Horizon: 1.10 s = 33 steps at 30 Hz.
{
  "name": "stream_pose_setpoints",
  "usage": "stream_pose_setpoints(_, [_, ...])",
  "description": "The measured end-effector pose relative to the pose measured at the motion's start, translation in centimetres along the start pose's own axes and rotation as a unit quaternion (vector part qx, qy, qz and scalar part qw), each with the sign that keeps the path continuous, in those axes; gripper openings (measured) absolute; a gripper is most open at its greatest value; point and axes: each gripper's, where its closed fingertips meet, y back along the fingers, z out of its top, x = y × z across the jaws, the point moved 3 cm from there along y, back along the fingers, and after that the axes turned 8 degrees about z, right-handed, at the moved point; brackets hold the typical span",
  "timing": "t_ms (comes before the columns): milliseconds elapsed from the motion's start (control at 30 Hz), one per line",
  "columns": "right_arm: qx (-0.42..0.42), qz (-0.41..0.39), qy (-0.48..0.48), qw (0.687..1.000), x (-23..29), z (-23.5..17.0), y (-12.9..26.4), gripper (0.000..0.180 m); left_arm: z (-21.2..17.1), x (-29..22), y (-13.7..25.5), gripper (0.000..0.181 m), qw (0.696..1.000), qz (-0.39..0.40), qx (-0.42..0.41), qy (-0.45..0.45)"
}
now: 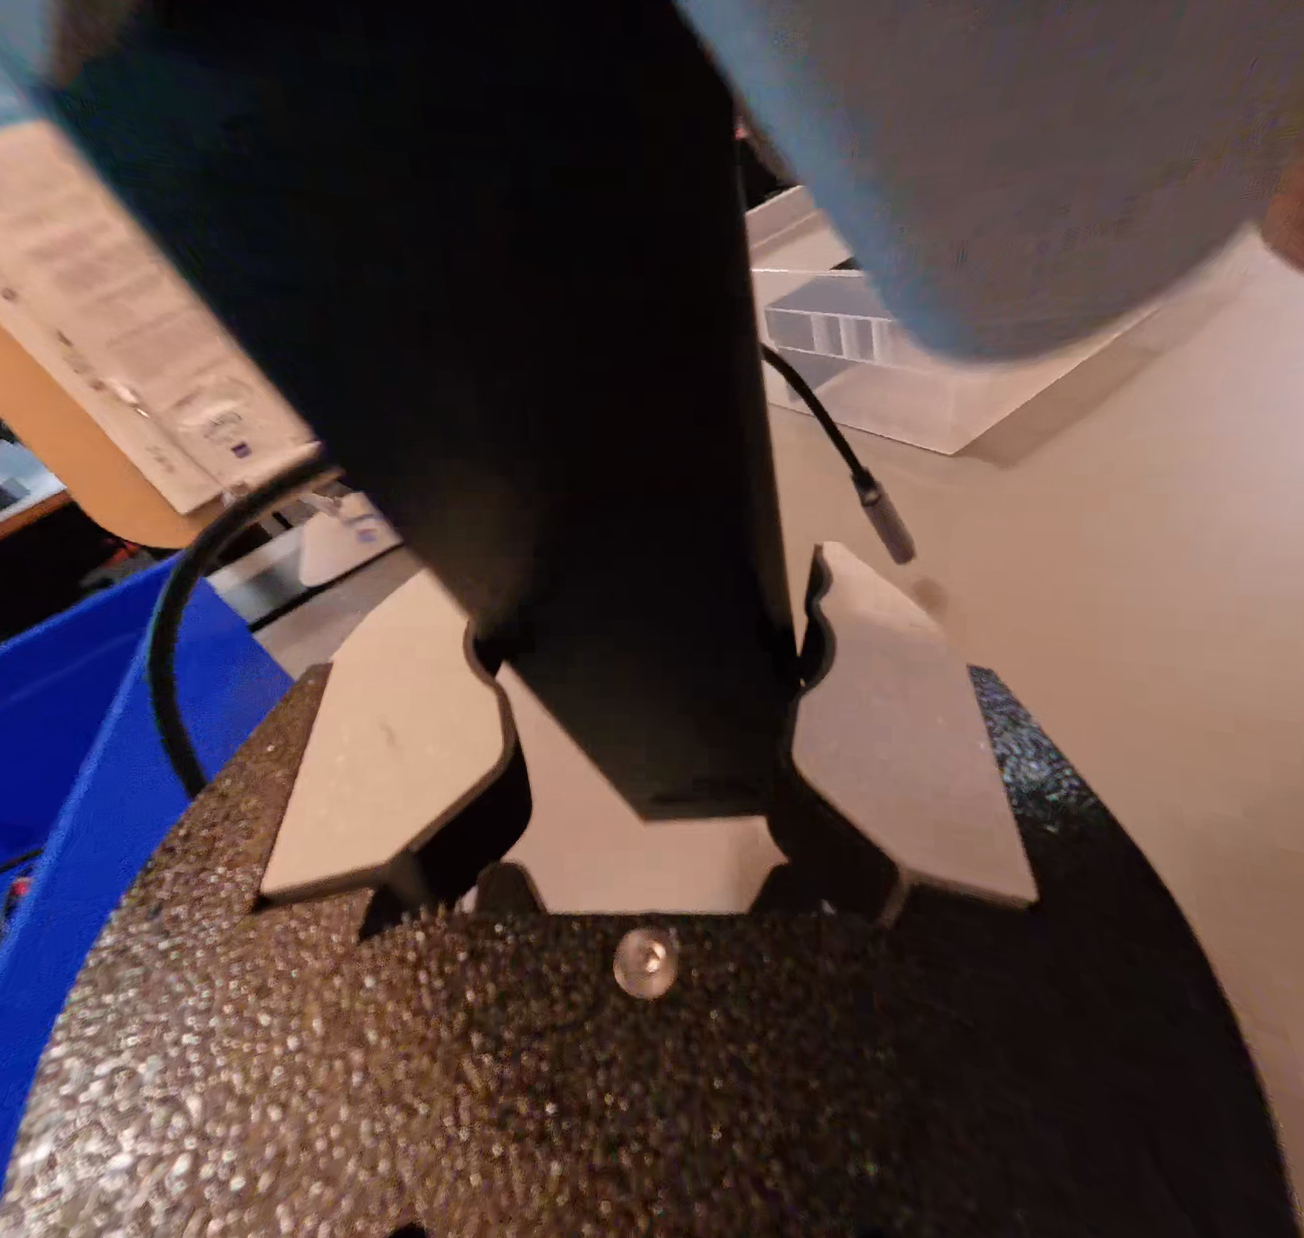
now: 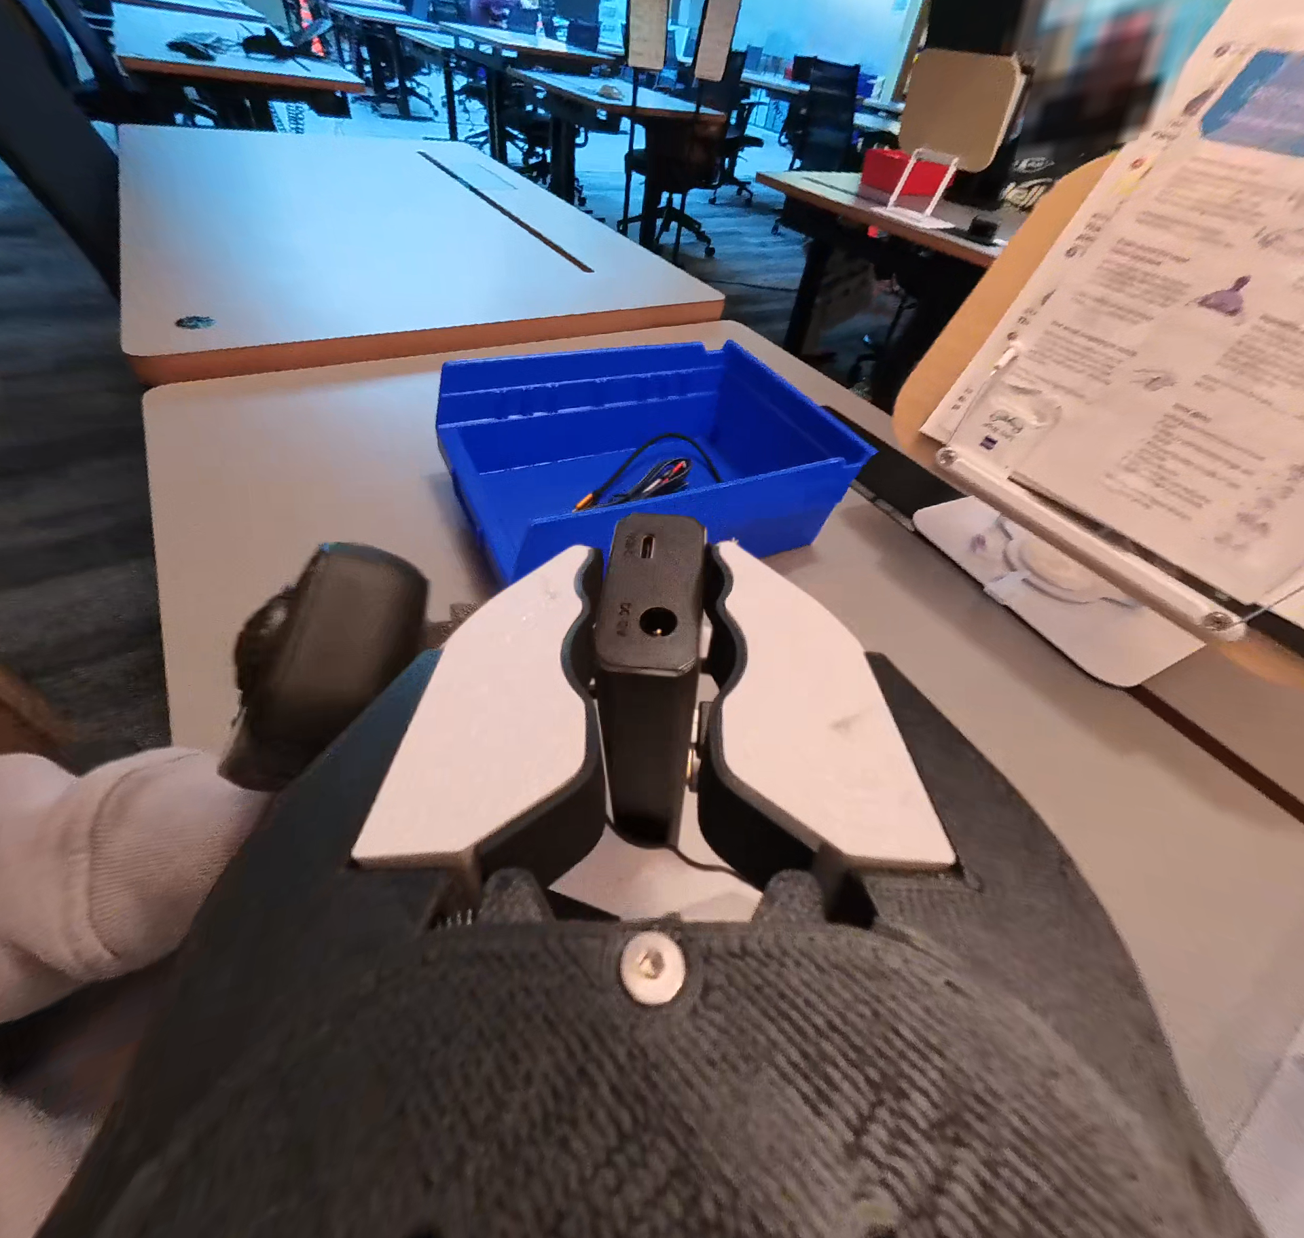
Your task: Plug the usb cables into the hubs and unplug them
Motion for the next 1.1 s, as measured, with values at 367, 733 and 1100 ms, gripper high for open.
stream_pose_setpoints(367, [0.022,0.118,0.078,0.990,1.3,-0.8,0.6,0.064,-0.4,-1.2,0.6,0.076,0.985,-0.134,-0.032,0.101])
stream_pose_setpoints(733, [0.076,0.275,0.036,0.958,1.2,-2.5,0.6,0.078,-0.7,-4.5,3.7,0.075,0.923,-0.367,-0.082,0.082])
stream_pose_setpoints(1100, [0.003,0.269,0.031,0.963,1.9,-1.2,-0.2,0.062,0.5,-3.0,4.5,0.073,0.912,-0.375,-0.098,0.130])
